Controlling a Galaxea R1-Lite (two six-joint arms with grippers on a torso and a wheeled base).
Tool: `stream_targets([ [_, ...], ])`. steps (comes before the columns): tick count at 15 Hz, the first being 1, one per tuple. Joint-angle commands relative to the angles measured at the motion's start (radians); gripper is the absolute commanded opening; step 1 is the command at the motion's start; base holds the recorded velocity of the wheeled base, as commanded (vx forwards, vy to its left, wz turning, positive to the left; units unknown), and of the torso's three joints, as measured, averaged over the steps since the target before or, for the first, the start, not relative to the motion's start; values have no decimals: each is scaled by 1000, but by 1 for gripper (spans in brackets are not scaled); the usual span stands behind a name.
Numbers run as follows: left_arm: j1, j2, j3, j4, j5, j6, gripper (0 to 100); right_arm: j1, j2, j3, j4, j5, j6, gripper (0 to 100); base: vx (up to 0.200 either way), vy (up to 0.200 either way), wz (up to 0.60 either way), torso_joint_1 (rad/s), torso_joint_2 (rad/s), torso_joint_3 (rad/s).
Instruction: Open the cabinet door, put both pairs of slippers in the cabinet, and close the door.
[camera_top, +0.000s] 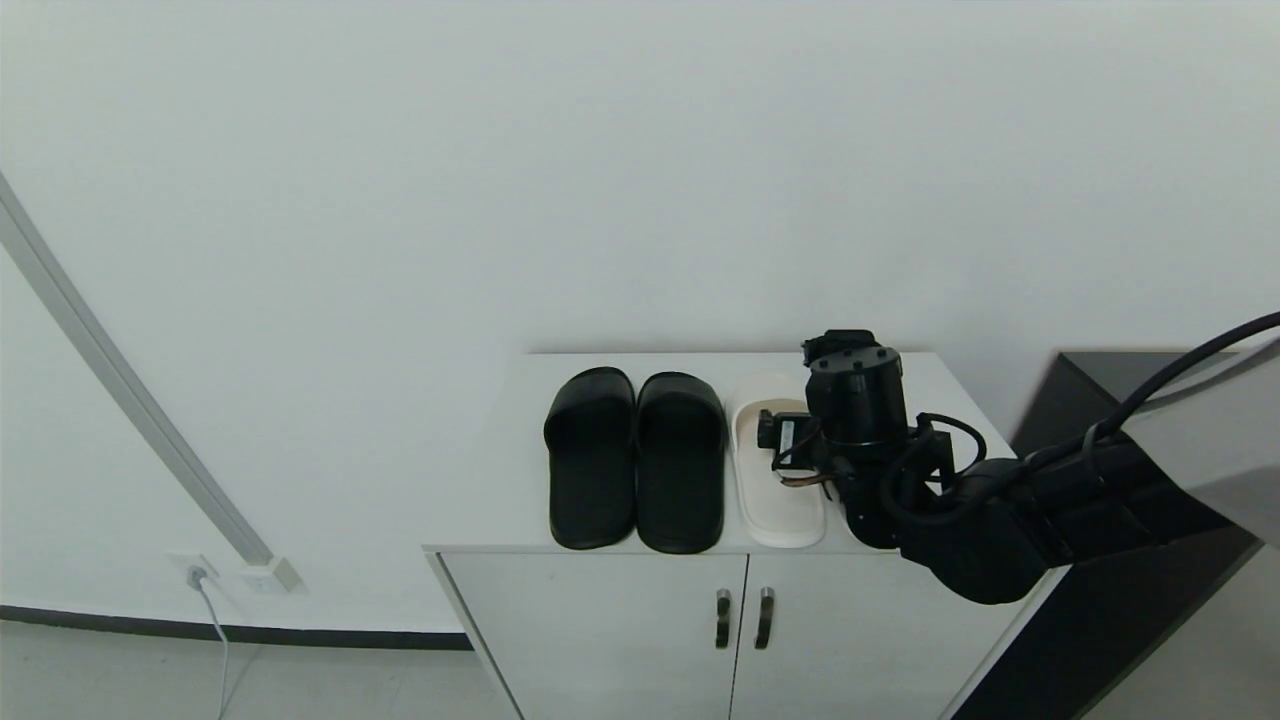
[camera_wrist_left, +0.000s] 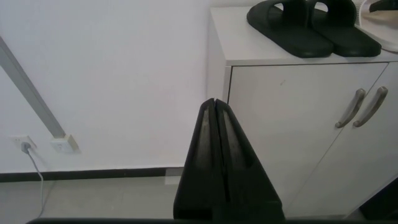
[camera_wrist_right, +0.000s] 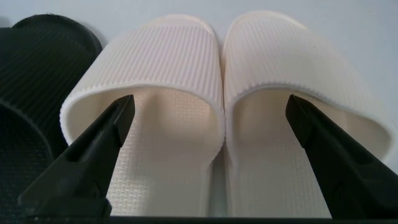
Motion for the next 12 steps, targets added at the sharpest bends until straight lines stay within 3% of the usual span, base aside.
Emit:
stream_targets([
  [1, 0, 0, 0, -1, 0, 0, 0, -8, 4, -3, -1, -1, -1, 100, 0, 0, 0, 0, 0, 0],
  [2, 0, 0, 0, 1, 0, 0, 0, -9, 9, -6, -1, 1, -7, 100, 0, 0, 0, 0, 0, 0],
  [3, 0, 0, 0, -1, 0, 0, 0, -13, 16, -14, -2, 1, -12, 0, 0, 0, 0, 0, 0, 0],
  [12, 0, 0, 0, -1, 0, -3, 0, -13, -11, -6, -22, -2, -23, 0, 0, 0, 0, 0, 0, 0],
])
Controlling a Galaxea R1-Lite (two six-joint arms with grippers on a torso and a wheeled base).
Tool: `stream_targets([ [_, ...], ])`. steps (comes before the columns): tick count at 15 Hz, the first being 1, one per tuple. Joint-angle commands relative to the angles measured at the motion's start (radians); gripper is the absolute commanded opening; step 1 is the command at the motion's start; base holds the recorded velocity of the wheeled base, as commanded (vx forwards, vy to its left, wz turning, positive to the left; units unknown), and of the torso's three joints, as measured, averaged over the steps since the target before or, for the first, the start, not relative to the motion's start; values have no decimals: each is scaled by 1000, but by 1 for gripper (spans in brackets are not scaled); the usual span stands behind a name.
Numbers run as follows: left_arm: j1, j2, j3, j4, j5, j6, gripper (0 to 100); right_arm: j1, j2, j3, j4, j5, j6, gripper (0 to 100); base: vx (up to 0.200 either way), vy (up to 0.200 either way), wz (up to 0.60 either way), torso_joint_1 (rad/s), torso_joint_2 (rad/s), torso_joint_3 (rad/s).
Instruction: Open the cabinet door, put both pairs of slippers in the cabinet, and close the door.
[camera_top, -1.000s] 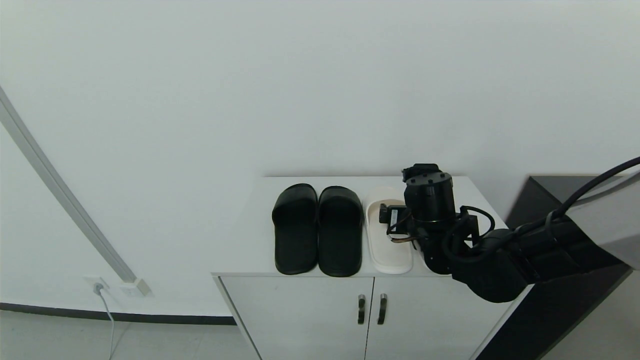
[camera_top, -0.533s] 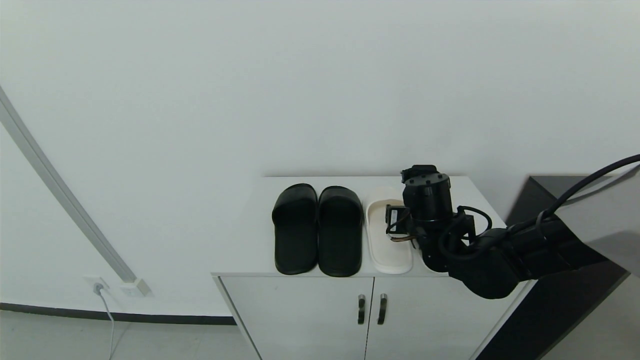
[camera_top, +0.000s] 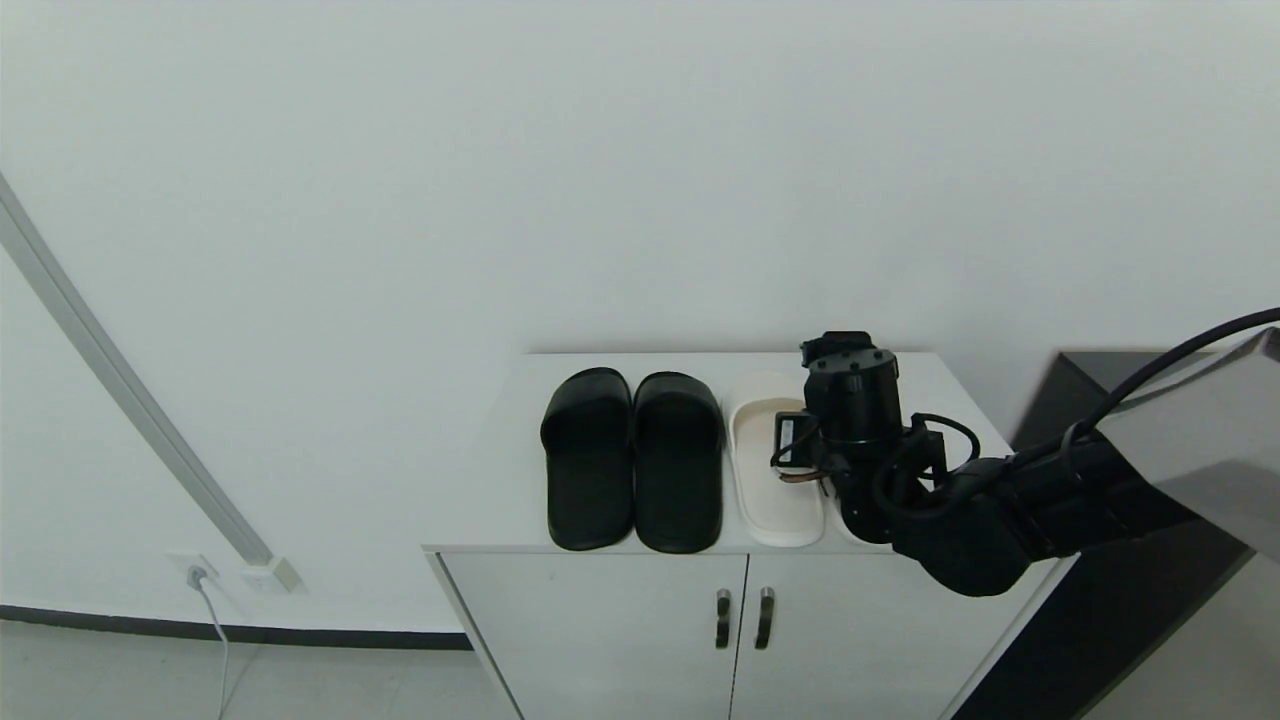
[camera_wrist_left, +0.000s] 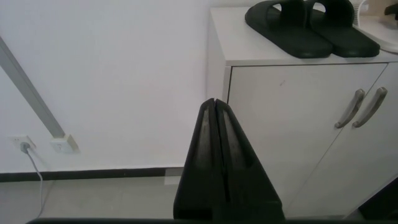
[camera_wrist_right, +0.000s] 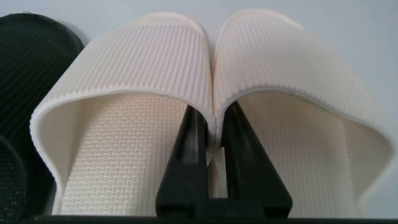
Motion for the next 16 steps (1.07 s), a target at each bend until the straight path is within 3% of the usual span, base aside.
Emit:
stream_targets([
  [1, 0, 0, 0, 0, 0, -1, 0, 0, -68, 27, -2, -1, -3, 0, 0, 0, 0, 0, 0, 0],
  [3, 0, 0, 0, 0, 1, 0, 0, 8, -148, 86, -2, 5, -31, 0, 0, 0, 0, 0, 0, 0],
  [5, 0, 0, 0, 0, 0, 0, 0, 34, -261, 173, -6, 84, -48, 0, 0, 0, 0, 0, 0, 0],
  [13, 0, 0, 0, 0, 1, 0, 0, 103, -593, 514, 5, 561, -151, 0, 0, 0, 0, 0, 0, 0],
  [16, 0, 0, 0, 0, 1, 0, 0, 106, -668, 564, 81, 705, -174, 0, 0, 0, 0, 0, 0, 0],
])
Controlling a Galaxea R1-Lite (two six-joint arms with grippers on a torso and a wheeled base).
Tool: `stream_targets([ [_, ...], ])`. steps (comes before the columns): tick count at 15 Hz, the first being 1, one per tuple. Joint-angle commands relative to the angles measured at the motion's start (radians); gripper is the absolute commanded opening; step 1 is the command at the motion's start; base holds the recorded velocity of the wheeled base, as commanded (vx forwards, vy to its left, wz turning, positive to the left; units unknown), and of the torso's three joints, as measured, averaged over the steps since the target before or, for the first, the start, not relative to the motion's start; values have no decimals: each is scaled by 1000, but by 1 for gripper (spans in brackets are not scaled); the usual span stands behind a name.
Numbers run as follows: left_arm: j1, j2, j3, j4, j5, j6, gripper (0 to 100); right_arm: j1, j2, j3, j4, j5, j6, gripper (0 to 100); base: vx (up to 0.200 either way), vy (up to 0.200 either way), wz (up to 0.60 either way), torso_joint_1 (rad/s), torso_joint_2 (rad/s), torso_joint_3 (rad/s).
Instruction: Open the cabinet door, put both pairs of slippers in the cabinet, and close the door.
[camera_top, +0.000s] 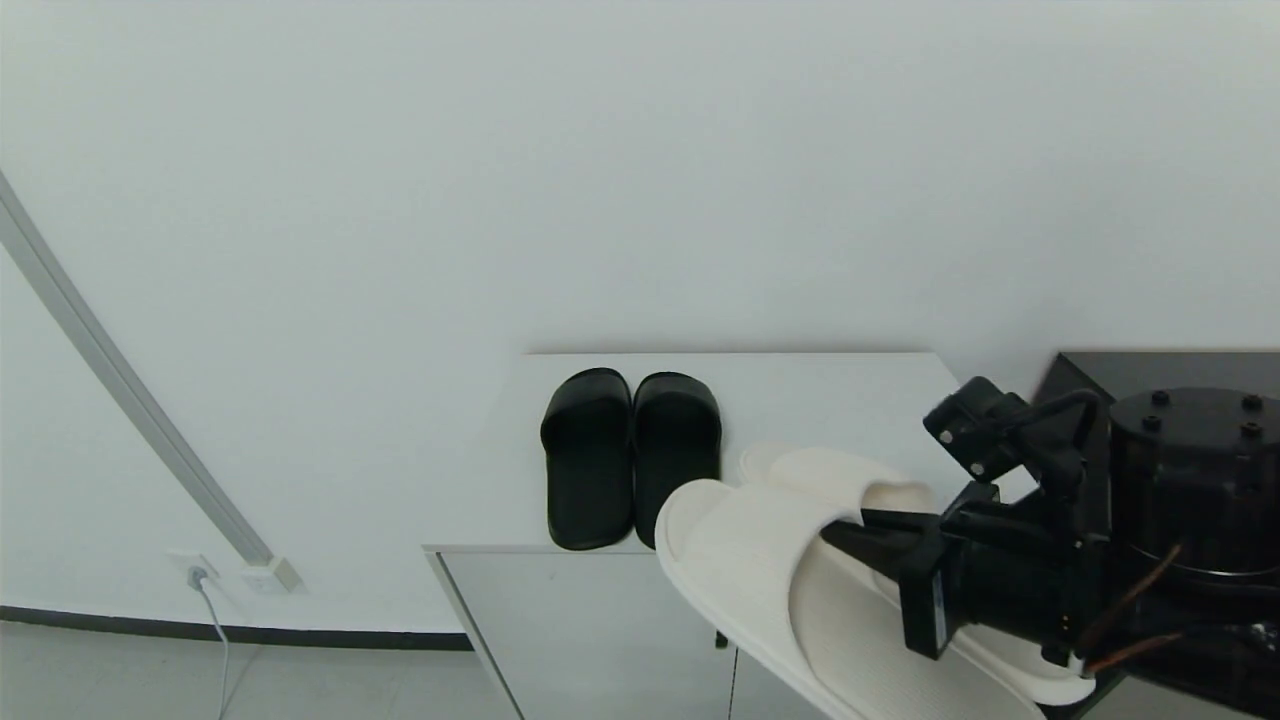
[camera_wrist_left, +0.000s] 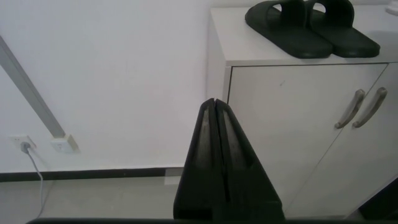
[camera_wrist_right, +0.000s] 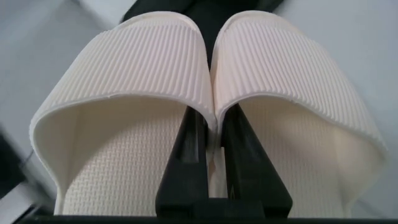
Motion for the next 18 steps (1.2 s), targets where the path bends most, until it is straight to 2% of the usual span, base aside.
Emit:
stream_targets([
  [1, 0, 0, 0, 0, 1, -1, 0, 2, -85, 27, 24, 39, -5, 0, 0, 0, 0, 0, 0, 0],
  [8, 0, 0, 0, 0, 1, -1, 0, 0, -96, 32, 49, 43, -6, 0, 0, 0, 0, 0, 0, 0],
  [18, 0, 0, 0, 0, 1, -1, 0, -24, -104, 70, 38, 49, -54, 0, -200, 0, 0, 0, 1, 4],
])
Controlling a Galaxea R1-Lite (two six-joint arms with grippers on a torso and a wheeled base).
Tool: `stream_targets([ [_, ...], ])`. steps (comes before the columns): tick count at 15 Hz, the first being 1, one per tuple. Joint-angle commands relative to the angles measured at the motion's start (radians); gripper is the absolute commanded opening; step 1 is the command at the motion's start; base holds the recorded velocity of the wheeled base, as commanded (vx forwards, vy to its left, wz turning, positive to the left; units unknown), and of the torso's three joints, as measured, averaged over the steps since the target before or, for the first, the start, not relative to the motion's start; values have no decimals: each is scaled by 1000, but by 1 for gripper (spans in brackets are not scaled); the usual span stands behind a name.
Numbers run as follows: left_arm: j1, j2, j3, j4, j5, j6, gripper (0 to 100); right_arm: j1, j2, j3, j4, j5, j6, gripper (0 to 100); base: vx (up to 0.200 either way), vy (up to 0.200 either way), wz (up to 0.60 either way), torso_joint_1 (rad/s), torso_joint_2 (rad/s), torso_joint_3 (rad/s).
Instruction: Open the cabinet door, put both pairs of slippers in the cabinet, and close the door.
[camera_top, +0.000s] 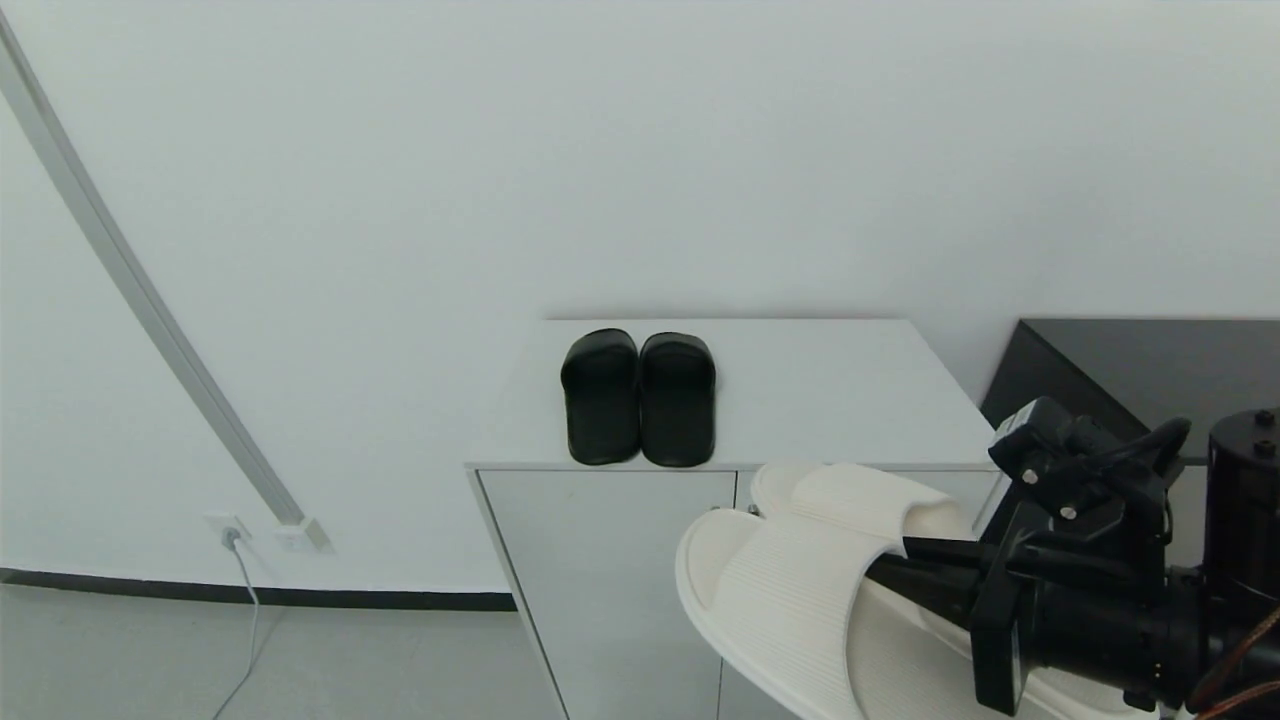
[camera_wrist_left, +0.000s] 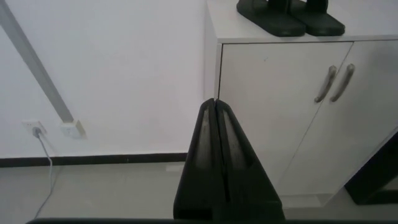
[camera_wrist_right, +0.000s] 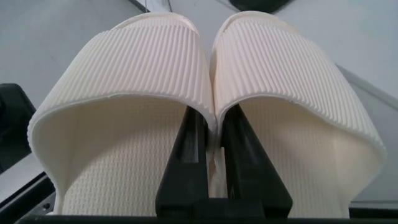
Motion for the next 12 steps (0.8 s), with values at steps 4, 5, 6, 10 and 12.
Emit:
stream_targets([
  [4, 0, 0, 0, 0, 4, 0, 0, -7, 3, 8, -1, 2, -2, 0, -50, 0, 0, 1, 1, 2],
  [5, 0, 0, 0, 0, 1, 0, 0, -7, 4, 11, -1, 4, -2, 0, 0, 0, 0, 0, 0, 0],
  [6, 0, 0, 0, 0, 1, 2, 0, -7, 4, 13, -1, 4, -2, 0, 0, 0, 0, 0, 0, 0],
  [10, 0, 0, 0, 0, 1, 0, 0, -7, 3, 17, -3, 4, -4, 0, 0, 0, 0, 0, 0, 0],
  [12, 0, 0, 0, 0, 1, 2, 0, -7, 10, 17, -3, 5, 0, 0, 0, 0, 0, 0, 0, 0],
])
